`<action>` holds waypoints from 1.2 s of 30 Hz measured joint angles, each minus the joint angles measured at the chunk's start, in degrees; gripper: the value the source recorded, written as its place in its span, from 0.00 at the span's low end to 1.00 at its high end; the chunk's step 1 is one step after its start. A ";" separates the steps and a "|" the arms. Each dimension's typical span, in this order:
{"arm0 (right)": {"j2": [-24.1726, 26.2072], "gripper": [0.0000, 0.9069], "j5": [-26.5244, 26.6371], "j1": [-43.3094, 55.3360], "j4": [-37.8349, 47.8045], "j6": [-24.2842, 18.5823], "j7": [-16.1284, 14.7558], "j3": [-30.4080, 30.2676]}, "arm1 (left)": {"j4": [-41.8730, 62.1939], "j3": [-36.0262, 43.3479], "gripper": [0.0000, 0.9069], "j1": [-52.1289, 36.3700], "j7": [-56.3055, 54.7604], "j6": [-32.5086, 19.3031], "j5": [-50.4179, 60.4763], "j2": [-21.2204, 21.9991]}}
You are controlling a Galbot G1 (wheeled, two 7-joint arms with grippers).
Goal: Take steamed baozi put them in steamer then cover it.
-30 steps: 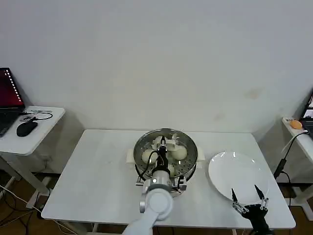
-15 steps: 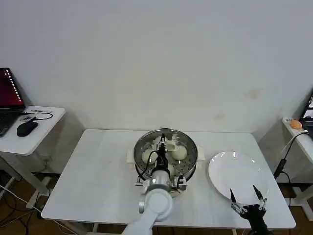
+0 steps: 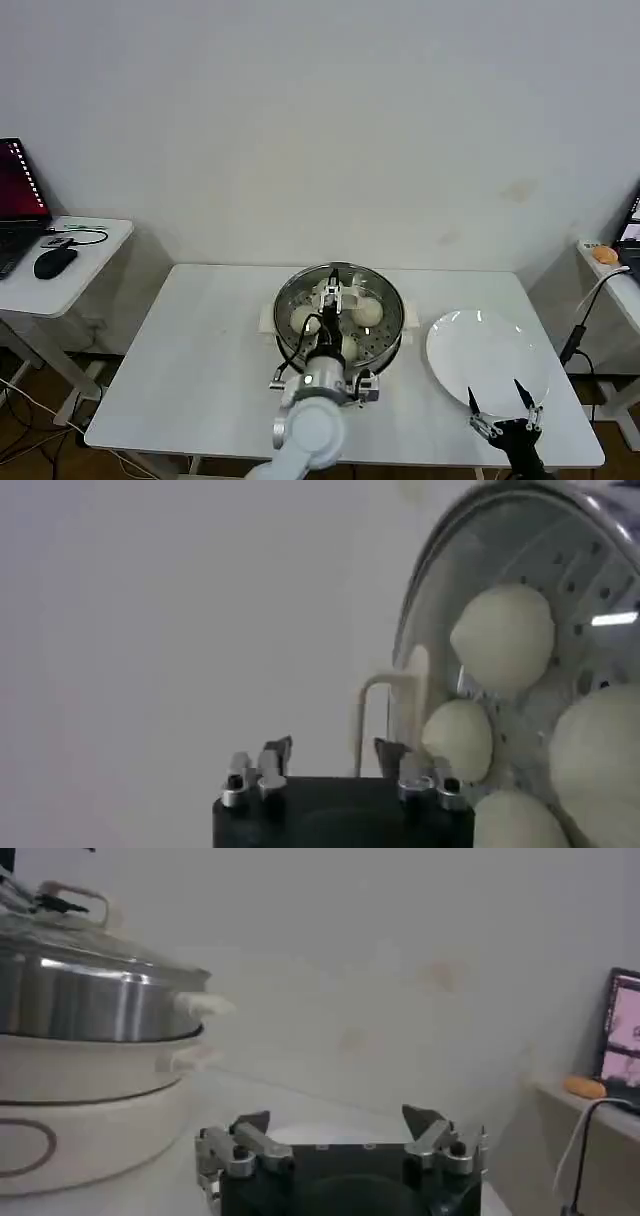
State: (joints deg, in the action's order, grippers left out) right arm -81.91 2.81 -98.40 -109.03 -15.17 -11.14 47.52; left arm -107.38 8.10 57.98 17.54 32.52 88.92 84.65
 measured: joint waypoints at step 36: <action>6.55 1.00 6.01 -4.23 -4.02 5.06 1.82 -2.74 | -18.97 -37.69 1.00 33.09 -26.55 -23.63 -77.96 -9.13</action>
State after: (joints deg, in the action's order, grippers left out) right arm -75.36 8.82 -102.62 -113.05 -10.11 -9.32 44.79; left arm -126.34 -29.59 91.07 -9.00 8.88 10.96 75.53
